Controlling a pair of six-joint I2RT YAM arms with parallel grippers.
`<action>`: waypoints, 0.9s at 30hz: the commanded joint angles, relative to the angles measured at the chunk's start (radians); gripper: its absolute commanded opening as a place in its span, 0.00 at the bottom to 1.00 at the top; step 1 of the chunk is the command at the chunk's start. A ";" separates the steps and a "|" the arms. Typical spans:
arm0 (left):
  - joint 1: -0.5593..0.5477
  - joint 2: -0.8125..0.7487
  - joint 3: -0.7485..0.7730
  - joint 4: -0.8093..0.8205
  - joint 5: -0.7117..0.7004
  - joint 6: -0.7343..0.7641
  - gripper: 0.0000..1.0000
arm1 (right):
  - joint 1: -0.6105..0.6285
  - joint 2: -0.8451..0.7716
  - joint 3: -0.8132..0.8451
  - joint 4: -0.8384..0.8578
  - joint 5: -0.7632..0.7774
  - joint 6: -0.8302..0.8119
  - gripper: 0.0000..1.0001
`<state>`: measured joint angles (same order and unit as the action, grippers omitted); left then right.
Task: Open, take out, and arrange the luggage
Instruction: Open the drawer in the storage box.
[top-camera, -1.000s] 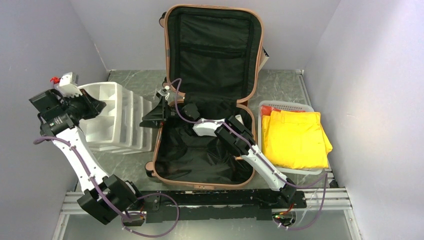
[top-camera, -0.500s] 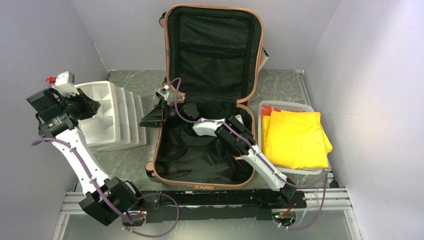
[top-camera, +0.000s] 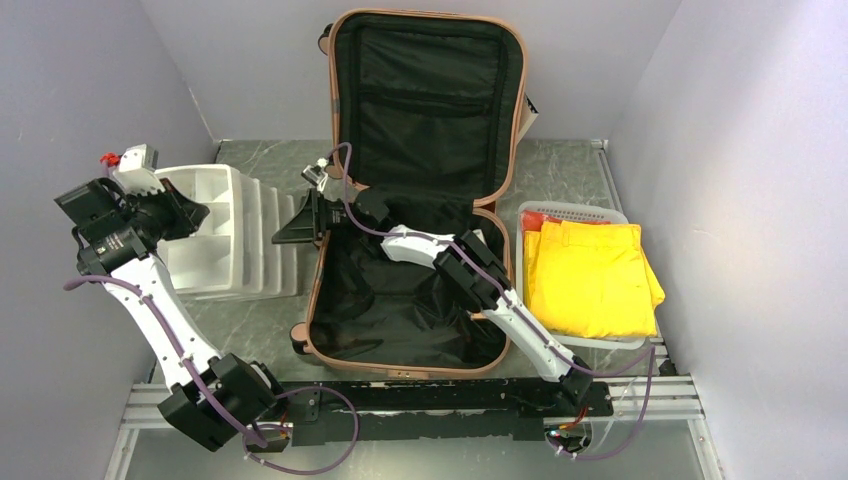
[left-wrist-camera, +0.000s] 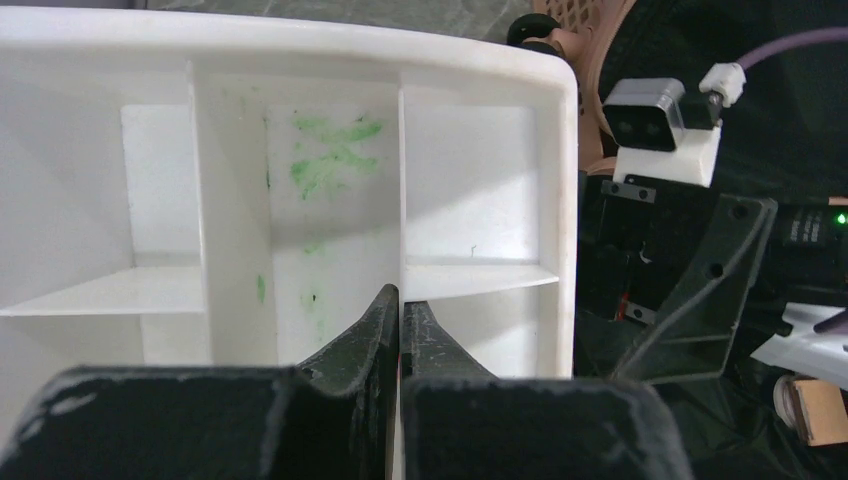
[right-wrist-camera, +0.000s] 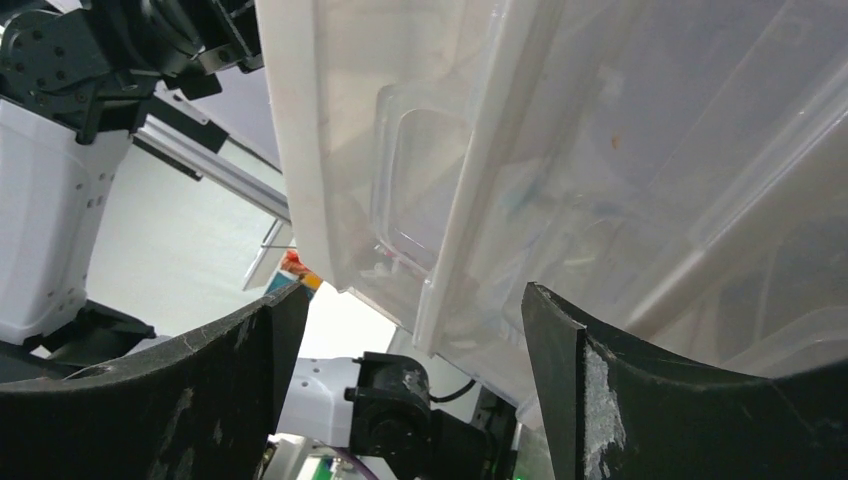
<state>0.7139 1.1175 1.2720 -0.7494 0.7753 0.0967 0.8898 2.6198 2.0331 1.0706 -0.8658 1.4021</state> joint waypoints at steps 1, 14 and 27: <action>0.000 -0.037 0.022 0.068 0.174 0.030 0.05 | -0.014 0.021 0.058 -0.037 -0.007 -0.063 0.83; -0.023 -0.066 -0.046 0.065 0.206 0.076 0.05 | 0.006 0.050 0.031 0.126 0.044 0.129 0.86; -0.056 -0.148 -0.134 0.183 -0.145 0.089 0.05 | 0.041 0.017 -0.076 0.429 0.146 0.381 0.85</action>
<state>0.6655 1.0000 1.1458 -0.6617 0.7776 0.1791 0.9058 2.6709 1.9892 1.2636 -0.7807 1.6733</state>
